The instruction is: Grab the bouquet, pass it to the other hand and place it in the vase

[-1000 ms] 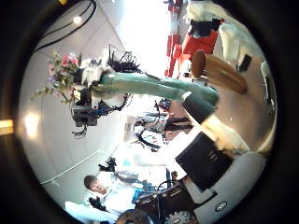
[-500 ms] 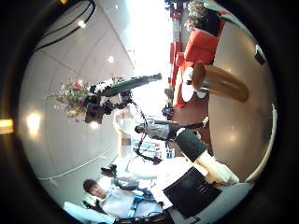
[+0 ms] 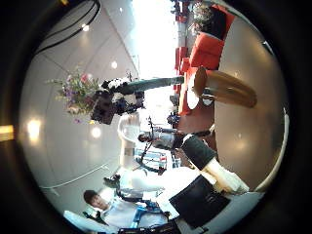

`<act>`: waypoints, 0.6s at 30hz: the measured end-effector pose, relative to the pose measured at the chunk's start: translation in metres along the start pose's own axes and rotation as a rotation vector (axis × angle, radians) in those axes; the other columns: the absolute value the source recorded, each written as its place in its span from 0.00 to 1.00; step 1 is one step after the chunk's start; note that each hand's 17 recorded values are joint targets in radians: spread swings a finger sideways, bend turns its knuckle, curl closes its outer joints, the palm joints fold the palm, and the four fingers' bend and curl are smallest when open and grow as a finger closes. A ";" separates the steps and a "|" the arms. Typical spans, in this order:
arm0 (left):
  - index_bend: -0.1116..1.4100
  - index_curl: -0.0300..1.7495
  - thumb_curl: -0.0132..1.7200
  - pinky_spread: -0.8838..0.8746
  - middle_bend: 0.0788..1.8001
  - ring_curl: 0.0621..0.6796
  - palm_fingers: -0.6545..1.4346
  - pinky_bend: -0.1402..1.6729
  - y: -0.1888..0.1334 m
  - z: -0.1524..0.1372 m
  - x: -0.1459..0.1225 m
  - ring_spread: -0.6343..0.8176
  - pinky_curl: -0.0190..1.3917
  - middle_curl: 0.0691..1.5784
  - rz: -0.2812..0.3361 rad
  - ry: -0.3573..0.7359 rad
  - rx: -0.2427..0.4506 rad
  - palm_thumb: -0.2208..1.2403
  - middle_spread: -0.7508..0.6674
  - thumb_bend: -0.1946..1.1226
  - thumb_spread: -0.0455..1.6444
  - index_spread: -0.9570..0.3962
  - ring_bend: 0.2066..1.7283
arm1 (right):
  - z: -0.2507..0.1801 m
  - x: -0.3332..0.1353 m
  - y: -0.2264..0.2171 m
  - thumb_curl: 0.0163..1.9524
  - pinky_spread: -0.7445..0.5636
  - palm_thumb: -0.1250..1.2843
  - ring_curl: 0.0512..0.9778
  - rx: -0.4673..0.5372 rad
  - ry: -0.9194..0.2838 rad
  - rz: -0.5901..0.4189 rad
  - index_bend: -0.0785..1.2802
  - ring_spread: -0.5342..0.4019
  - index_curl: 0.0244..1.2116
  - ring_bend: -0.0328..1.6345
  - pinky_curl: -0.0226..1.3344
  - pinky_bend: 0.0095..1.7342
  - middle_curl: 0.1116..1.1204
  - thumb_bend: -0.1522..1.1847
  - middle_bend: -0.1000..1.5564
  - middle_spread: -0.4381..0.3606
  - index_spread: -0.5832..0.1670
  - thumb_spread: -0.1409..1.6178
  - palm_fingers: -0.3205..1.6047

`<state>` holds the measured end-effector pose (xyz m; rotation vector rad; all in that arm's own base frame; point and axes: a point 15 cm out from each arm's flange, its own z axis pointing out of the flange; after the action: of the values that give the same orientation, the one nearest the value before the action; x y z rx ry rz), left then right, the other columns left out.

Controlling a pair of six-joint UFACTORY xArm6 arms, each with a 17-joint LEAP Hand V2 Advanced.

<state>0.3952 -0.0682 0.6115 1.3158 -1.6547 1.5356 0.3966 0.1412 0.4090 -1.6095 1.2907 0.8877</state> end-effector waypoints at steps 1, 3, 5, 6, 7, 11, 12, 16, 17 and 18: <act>0.49 0.72 0.53 0.18 0.62 0.79 0.83 0.76 0.001 0.001 -0.003 0.17 0.58 0.61 -0.004 -0.001 -0.002 0.87 0.16 0.24 0.65 0.16 0.86 | -0.001 0.000 0.000 0.27 0.89 0.60 0.23 0.003 0.001 0.000 0.17 0.77 0.23 0.29 0.33 0.27 0.23 0.10 0.18 0.66 0.32 0.66 0.16; 0.48 0.72 0.54 0.18 0.62 0.79 0.83 0.76 0.001 0.001 -0.007 0.17 0.58 0.61 -0.012 0.004 -0.002 0.87 0.16 0.24 0.66 0.16 0.86 | -0.001 0.002 0.000 0.26 0.89 0.60 0.23 0.004 0.001 0.002 0.17 0.77 0.22 0.29 0.33 0.27 0.23 0.09 0.18 0.66 0.32 0.66 0.16; 0.48 0.73 0.54 0.18 0.62 0.78 0.83 0.76 0.001 0.002 -0.014 0.17 0.58 0.61 -0.025 0.007 -0.002 0.87 0.16 0.23 0.66 0.16 0.86 | -0.001 0.003 -0.001 0.26 0.89 0.60 0.23 0.004 0.001 0.002 0.17 0.77 0.22 0.29 0.32 0.27 0.23 0.10 0.18 0.66 0.32 0.66 0.16; 0.48 0.73 0.54 0.18 0.62 0.78 0.83 0.76 0.001 0.002 -0.018 0.17 0.58 0.61 -0.032 0.008 0.000 0.87 0.16 0.23 0.66 0.16 0.86 | -0.001 0.003 -0.001 0.26 0.89 0.60 0.23 0.004 0.001 0.002 0.17 0.77 0.22 0.28 0.32 0.27 0.23 0.10 0.18 0.66 0.32 0.66 0.17; 0.47 0.74 0.55 0.18 0.62 0.78 0.83 0.76 0.001 0.002 -0.021 0.17 0.58 0.61 -0.038 0.008 0.000 0.87 0.16 0.23 0.66 0.15 0.86 | -0.001 0.003 -0.001 0.26 0.89 0.60 0.23 0.004 0.001 0.002 0.17 0.77 0.22 0.28 0.32 0.27 0.23 0.10 0.18 0.66 0.32 0.66 0.17; 0.46 0.75 0.55 0.18 0.61 0.78 0.83 0.76 0.000 0.003 -0.034 0.17 0.59 0.61 -0.060 0.011 0.000 0.87 0.16 0.22 0.66 0.15 0.86 | 0.000 0.004 -0.001 0.26 0.89 0.60 0.22 0.002 -0.001 0.006 0.17 0.77 0.21 0.28 0.30 0.28 0.22 0.10 0.18 0.66 0.33 0.66 0.17; 0.46 0.75 0.55 0.18 0.61 0.78 0.83 0.76 0.000 0.003 -0.036 0.17 0.59 0.61 -0.065 0.015 0.000 0.87 0.16 0.22 0.66 0.15 0.86 | 0.000 0.004 -0.001 0.26 0.89 0.60 0.22 0.003 0.000 0.005 0.18 0.77 0.21 0.28 0.30 0.27 0.22 0.10 0.18 0.66 0.33 0.66 0.17; 0.44 0.76 0.56 0.18 0.61 0.78 0.83 0.75 0.001 0.005 -0.044 0.17 0.59 0.61 -0.078 0.019 -0.004 0.88 0.16 0.22 0.66 0.14 0.85 | 0.000 0.004 -0.001 0.25 0.89 0.60 0.22 0.001 -0.001 0.004 0.18 0.77 0.21 0.28 0.29 0.27 0.22 0.10 0.18 0.66 0.34 0.66 0.18; 0.44 0.77 0.56 0.18 0.61 0.78 0.83 0.75 0.001 0.005 -0.047 0.17 0.59 0.61 -0.085 0.019 -0.003 0.88 0.16 0.22 0.66 0.14 0.85 | 0.001 0.004 -0.001 0.25 0.89 0.60 0.22 0.000 -0.001 0.004 0.18 0.77 0.21 0.28 0.29 0.27 0.22 0.10 0.17 0.66 0.34 0.66 0.18; 0.44 0.77 0.56 0.18 0.61 0.78 0.83 0.75 0.001 0.005 -0.050 0.17 0.59 0.62 -0.092 0.020 -0.002 0.88 0.16 0.21 0.66 0.14 0.85 | 0.001 0.004 -0.001 0.25 0.89 0.60 0.22 0.000 -0.001 0.004 0.18 0.77 0.22 0.27 0.29 0.27 0.22 0.10 0.17 0.66 0.34 0.66 0.18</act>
<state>0.4149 -0.0585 0.5660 1.3521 -1.5610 1.4888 0.3983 0.1407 0.4055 -1.6069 1.2934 0.8905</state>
